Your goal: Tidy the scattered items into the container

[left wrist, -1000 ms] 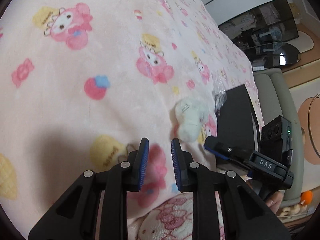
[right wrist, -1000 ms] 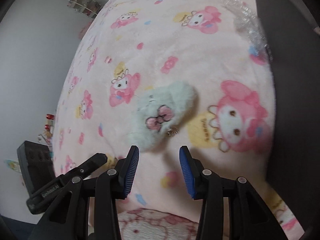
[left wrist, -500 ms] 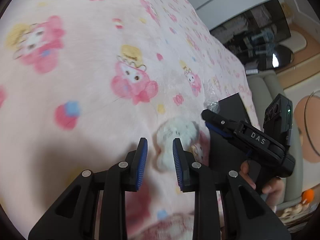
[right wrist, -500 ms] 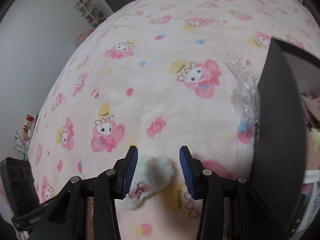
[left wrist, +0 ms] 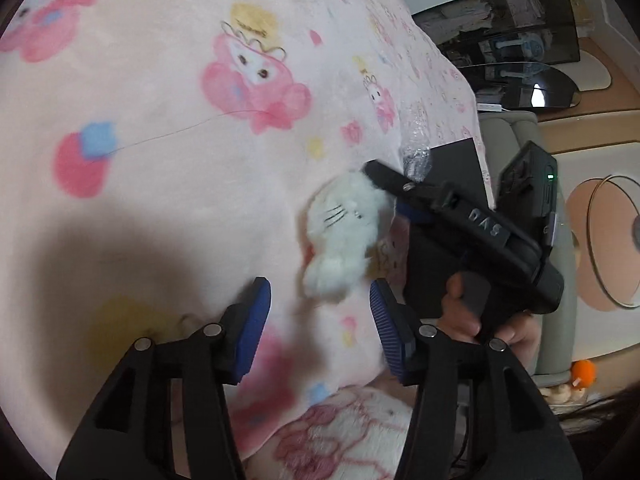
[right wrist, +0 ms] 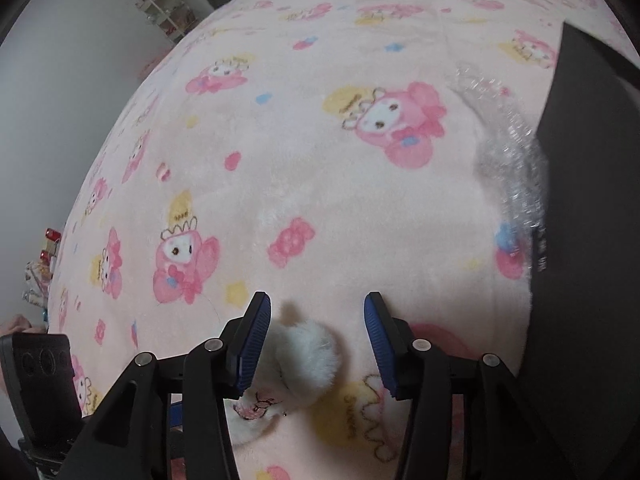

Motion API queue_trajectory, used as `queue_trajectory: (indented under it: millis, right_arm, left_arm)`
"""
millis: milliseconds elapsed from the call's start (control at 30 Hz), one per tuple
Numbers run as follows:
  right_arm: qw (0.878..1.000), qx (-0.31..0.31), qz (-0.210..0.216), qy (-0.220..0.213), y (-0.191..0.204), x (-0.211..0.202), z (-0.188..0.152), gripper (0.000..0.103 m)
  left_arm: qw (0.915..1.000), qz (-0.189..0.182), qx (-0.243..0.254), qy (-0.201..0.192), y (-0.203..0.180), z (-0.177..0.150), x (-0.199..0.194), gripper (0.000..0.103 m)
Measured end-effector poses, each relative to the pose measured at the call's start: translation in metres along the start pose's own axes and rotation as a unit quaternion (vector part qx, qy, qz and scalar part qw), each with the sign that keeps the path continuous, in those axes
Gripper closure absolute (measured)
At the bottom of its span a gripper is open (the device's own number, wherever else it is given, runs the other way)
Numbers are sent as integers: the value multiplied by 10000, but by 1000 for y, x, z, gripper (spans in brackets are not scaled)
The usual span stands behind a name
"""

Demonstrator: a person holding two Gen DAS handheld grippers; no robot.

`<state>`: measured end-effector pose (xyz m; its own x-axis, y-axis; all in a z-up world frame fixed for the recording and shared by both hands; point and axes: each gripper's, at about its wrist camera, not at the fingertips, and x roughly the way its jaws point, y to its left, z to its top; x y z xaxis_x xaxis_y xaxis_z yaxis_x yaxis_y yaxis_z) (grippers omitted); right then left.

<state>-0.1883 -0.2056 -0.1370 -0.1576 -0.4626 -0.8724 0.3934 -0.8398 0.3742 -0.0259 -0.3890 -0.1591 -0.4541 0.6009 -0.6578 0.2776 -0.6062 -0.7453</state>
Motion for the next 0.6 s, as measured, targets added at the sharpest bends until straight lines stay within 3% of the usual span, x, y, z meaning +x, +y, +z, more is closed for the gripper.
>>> queue_trajectory:
  millis: [133, 167, 233, 367, 467, 600]
  right_arm:
    - [9996, 114, 194, 192, -6, 5, -7, 58]
    - [9992, 135, 267, 258, -8, 5, -9, 58]
    - [9970, 229, 534, 507, -10, 8, -13, 58]
    - [9918, 366, 998, 711, -10, 1, -21, 59]
    - [9856, 329, 1320, 1005, -4, -7, -36, 58]
    - [9885, -126, 1091, 1041, 10, -12, -59, 58]
  left_arm:
    - [9999, 12, -45, 109, -2, 7, 24, 53]
    - [9999, 4, -79, 122, -3, 7, 28, 61]
    - [9997, -113, -194, 130, -4, 7, 28, 68]
    - [9997, -68, -214, -92, -8, -1, 16, 73]
    - [9989, 171, -169, -395, -8, -3, 0, 75]
    - [9966, 469, -100, -667, -7, -6, -16, 75]
